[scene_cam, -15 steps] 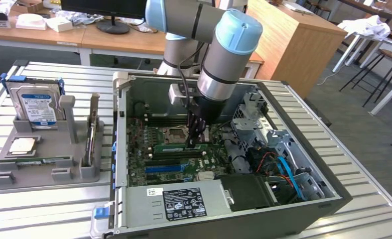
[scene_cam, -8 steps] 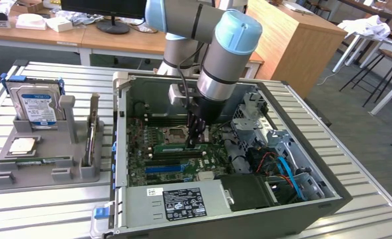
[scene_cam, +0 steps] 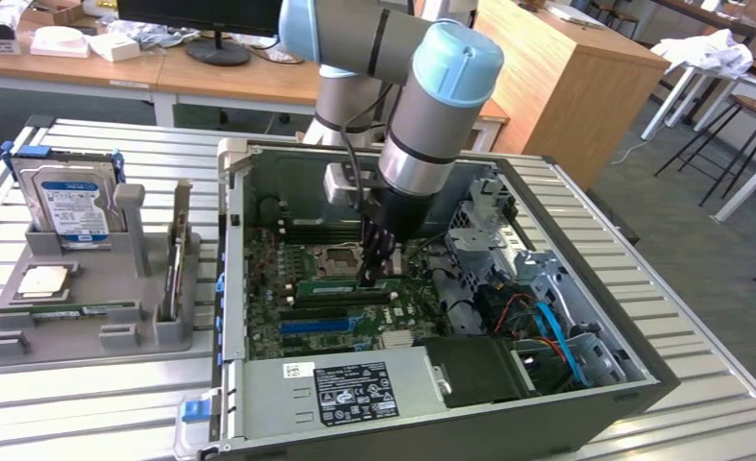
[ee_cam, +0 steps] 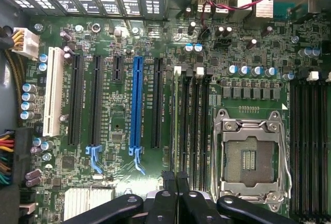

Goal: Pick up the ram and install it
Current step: 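Insert the ram into the slot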

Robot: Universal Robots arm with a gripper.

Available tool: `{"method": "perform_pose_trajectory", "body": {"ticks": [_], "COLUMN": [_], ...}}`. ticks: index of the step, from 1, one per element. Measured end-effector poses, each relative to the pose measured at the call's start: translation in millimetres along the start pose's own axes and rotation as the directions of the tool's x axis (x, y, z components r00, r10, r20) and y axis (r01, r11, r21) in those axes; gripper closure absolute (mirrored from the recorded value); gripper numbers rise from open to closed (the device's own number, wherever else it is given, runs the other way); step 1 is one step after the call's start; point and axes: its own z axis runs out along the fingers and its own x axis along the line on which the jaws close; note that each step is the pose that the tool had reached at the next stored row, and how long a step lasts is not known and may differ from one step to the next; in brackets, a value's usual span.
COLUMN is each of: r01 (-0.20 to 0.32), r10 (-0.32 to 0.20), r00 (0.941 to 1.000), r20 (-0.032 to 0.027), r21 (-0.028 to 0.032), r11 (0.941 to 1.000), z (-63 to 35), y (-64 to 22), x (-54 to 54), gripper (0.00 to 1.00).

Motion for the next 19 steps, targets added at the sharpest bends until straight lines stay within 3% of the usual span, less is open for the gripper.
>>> {"method": "perform_pose_trajectory", "body": {"ticks": [7, 13, 19], "r01": [-0.011, -0.010, -0.010], "r10": [0.011, 0.010, 0.010], "r00": [0.9999, 0.9999, 1.0000], "r20": [0.0009, 0.0014, 0.0011], "r21": [0.0007, 0.0094, 0.0114], "r11": [0.9999, 0.9999, 0.9999], "z": [0.4, 0.6, 1.0], "y": [0.1, 1.1, 1.4], "x": [0.0, 0.0, 0.0], "gripper": [0.89, 0.89, 0.89]}}
